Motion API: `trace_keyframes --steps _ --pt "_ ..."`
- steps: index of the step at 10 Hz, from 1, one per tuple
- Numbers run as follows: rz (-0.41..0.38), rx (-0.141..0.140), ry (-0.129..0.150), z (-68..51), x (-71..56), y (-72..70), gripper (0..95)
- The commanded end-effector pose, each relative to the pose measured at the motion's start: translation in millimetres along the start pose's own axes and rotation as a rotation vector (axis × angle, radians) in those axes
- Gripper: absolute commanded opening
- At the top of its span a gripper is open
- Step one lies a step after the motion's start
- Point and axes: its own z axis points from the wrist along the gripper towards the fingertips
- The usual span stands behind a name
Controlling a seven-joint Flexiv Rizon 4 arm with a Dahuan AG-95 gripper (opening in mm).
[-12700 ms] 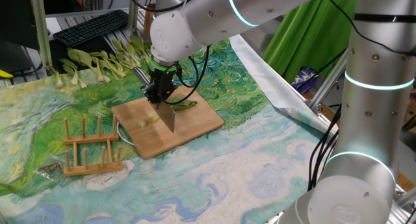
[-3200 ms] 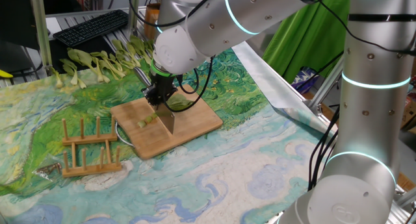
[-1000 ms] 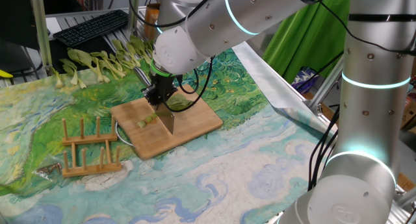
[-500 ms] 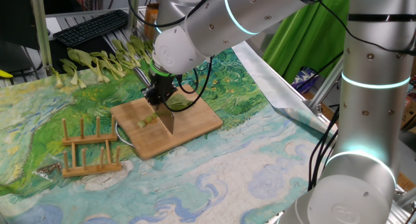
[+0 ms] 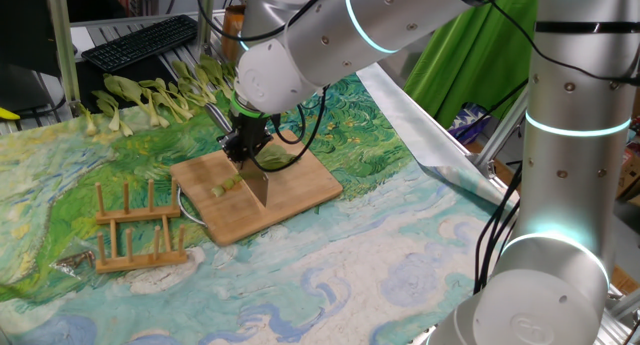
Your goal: Chop the pakchoi
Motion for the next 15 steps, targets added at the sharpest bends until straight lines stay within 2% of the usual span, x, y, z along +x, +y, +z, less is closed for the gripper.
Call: trace_keyframes --steps 1,4,8,13,15 --pt "-0.005 0.003 0.003 12.1 1.0 0.1 0.0" --pt "-0.003 0.001 0.007 9.9 1.1 -0.1 0.0" --pt "-0.002 -0.001 0.024 -4.0 2.0 -2.1 0.0" --pt "0.002 0.002 0.02 -4.8 2.0 -2.3 0.0" --pt "0.003 0.0 0.023 -8.9 2.6 -3.0 0.0"
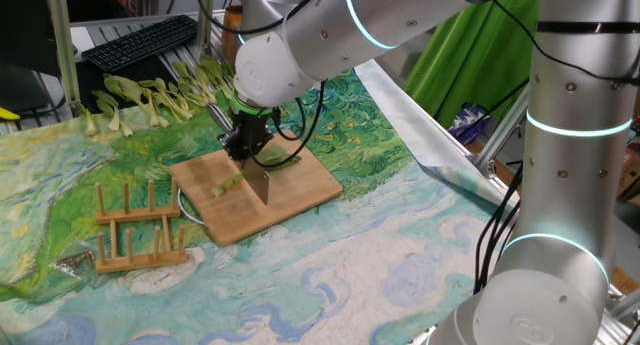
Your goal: Chop the pakchoi
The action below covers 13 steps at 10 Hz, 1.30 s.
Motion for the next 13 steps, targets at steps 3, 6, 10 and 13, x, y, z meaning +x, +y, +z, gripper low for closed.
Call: trace_keyframes --steps 3,6,10,13 --pt "-0.001 -0.001 0.005 -5.2 1.3 -1.1 0.0" --pt "-0.003 -0.001 0.005 -6.6 1.1 -1.2 0.0" --pt "-0.005 -0.008 -0.018 20.8 -2.4 2.8 0.0" --pt "-0.003 -0.009 -0.01 14.7 -2.5 2.2 0.0"
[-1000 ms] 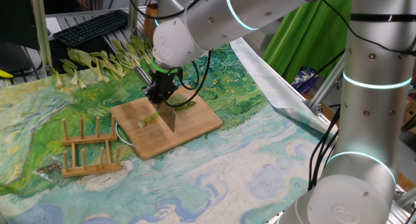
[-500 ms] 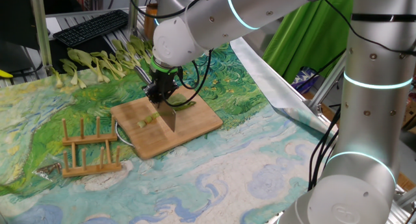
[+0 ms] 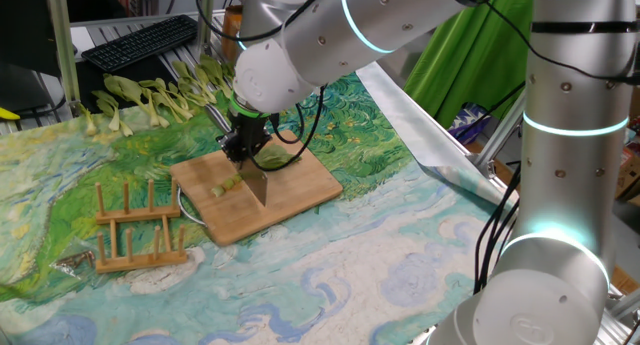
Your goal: Chop the pakchoi
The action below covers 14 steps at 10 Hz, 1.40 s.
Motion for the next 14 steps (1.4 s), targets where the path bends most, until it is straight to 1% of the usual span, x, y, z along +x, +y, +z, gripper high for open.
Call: trace_keyframes --steps 1,3,4,5,7,8,10,11,12,14 --pt "0.001 -0.004 -0.002 5.6 -1.0 0.7 0.0" --pt "0.004 0.0 0.002 5.4 -1.1 1.5 0.0" --pt "0.01 -0.006 0.0 4.9 -1.2 3.4 0.0" --pt "0.015 0.001 0.003 3.7 -1.5 6.9 0.0" --pt "0.024 0.0 0.004 2.6 -1.7 10.3 0.0" --pt "0.028 0.001 0.011 1.6 -1.7 11.9 0.0" --pt "0.032 0.001 0.009 -0.7 -1.5 12.8 0.0" --pt "0.031 0.002 0.014 -3.2 -1.3 12.4 0.0" --pt "0.04 -0.011 0.015 -4.6 -1.1 12.5 0.0" --pt "0.045 -0.017 0.016 -4.7 -1.1 12.9 0.0"
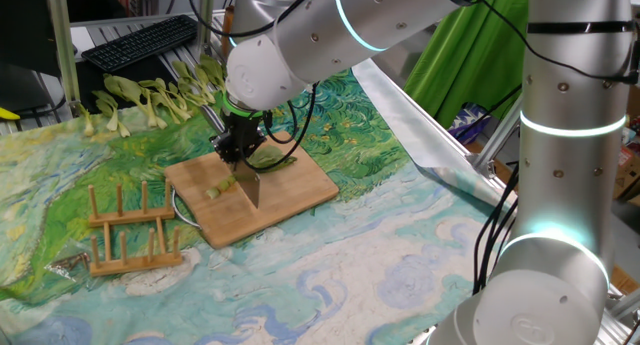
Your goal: Chop the pakchoi
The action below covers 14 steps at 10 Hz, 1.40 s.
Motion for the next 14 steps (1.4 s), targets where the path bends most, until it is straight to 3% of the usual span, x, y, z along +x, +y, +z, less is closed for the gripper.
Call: trace_keyframes --steps 1,3,5,8,10,14 --pt "0.01 -0.001 -0.005 -0.6 -1.6 -1.6 0.0" --pt "0.014 -0.004 -0.006 -0.6 -1.6 -1.6 0.0" --pt "-0.003 0.016 -0.008 -2.3 -1.4 -2.0 0.0" --pt "-0.008 0.014 -0.004 -10.3 -2.1 -4.8 0.0" --pt "-0.029 0.016 -0.004 -11.9 -2.0 -14.4 0.0" --pt "-0.038 0.016 -0.006 -11.5 -1.8 -18.8 0.0"
